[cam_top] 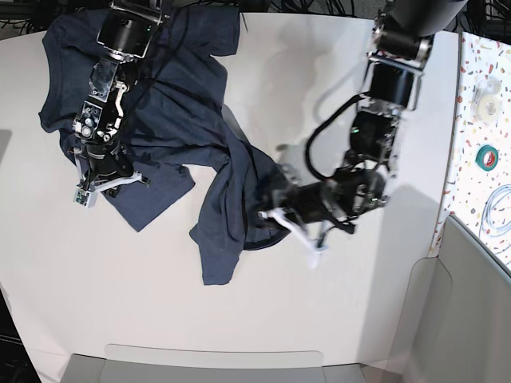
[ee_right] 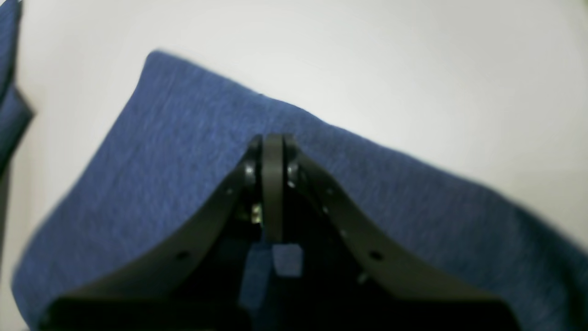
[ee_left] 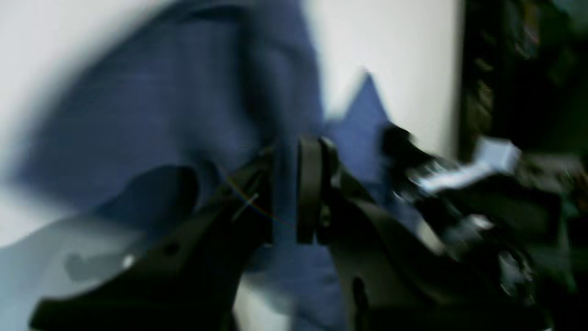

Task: Layout the t-shirt on the table in an organized manner, then fold the t-shirt properly
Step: 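Release the hem and lift the left gripper away from the shirt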

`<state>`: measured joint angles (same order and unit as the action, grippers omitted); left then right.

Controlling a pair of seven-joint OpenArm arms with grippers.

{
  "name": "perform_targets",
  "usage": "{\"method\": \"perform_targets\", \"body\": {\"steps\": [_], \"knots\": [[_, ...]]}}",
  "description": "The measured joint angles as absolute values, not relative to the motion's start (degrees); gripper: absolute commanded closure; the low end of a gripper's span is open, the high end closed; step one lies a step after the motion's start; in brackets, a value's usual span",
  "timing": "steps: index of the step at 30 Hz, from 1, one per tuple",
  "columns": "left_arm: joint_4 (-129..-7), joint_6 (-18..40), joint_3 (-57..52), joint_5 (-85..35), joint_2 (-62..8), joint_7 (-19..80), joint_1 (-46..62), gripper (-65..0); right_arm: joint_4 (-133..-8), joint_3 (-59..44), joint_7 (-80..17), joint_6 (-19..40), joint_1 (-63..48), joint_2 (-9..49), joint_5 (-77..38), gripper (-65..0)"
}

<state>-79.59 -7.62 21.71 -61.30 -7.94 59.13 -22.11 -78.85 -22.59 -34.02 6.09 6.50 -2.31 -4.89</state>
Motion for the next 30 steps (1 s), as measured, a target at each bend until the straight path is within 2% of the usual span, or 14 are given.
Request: {"method": "perform_targets", "body": {"steps": [3,6,11,19,23,27,30], "knots": [[-72.14,-7.66,23.09,-60.6,-6.35,57.84,-23.35,-5.4,-79.0,-24.95,-33.32,6.28,6.04,-2.04,-5.3,0.0],[-66.04,-8.27,24.38,-56.05,-7.86,52.03,-23.81,-5.4,-78.98,-27.99,-33.28,6.24,6.04,-1.72,-4.99,0.0],[-64.18,-7.31,24.34,-52.27,-8.29,48.75,-23.77,-5.2,-76.58,-29.52,-32.69,6.63,6.31,2.66,-5.06,0.0],[-74.32,-7.29,24.1,-52.56,-14.74,47.9,-16.43,-5.0,-70.67,-29.63,-32.34,5.96,9.85,7.09,-4.58,0.0],[-79.22,-7.6,18.37,-52.23,-15.57,48.6,-10.74,-5.0,-67.11,-29.71,-32.91,5.96,12.45,9.5,-4.56,0.0],[-83.94,-12.69,11.49,-52.75,-16.58,49.01,-4.78,-5.0,-65.32,-29.85,-33.1,5.41,14.33,9.87,-4.16,0.0],[-89.34,-13.8,8.99,-52.25,-18.04,48.97,-0.21,-5.0,-64.9,-29.82,-34.57,5.26,15.68,10.24,-3.62,0.0]]}}
